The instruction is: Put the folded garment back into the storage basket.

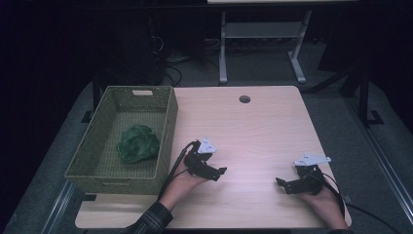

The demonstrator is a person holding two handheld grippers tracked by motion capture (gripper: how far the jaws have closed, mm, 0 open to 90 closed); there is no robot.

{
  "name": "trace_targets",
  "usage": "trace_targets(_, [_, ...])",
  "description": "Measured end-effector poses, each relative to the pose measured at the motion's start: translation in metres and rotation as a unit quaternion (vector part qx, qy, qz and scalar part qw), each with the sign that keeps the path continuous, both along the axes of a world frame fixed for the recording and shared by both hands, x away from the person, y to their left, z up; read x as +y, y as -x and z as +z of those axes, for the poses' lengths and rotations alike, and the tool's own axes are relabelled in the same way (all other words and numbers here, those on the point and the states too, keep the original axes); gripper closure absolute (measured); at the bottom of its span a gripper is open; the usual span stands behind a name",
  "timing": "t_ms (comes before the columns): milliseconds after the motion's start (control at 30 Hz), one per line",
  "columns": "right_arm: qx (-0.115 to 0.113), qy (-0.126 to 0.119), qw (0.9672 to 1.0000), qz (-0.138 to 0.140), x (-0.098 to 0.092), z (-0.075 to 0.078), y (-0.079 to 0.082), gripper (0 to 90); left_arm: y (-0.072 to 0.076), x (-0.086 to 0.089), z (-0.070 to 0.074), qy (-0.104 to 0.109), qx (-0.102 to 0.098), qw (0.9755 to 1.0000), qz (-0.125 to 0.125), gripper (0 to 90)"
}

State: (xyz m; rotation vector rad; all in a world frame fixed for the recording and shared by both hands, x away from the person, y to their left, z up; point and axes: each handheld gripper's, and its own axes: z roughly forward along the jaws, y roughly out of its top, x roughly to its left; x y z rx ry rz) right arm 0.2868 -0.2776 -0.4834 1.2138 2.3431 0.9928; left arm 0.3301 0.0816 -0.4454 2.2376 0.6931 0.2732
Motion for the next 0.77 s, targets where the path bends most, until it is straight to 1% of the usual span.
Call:
trace_targets(233, [0.000,0.000,1.0000,0.000,0.000,0.000,0.000,2.9,-0.001,-0.002,-0.017,-0.019,0.007,0.9998,0.006,14.4])
trace_targets(300, [0.000,0.000,1.0000,0.000,0.000,0.000,0.000,2.9,-0.001,-0.002,-0.021,-0.022,0.008,0.9997,0.006,14.5])
trace_targets(433, [0.000,0.000,1.0000,0.000,0.000,0.000,0.000,2.9,-0.002,-0.002,-0.027,-0.037,0.011,0.9992,0.008,14.4])
trace_targets(600, [0.000,0.000,1.0000,0.000,0.000,0.000,0.000,2.9,-0.001,-0.001,-0.029,-0.032,0.008,0.9994,0.010,14.1])
trace_targets(767, [0.000,0.000,1.0000,0.000,0.000,0.000,0.000,2.9,0.001,0.002,-0.032,-0.016,-0.002,0.9998,0.008,14.1])
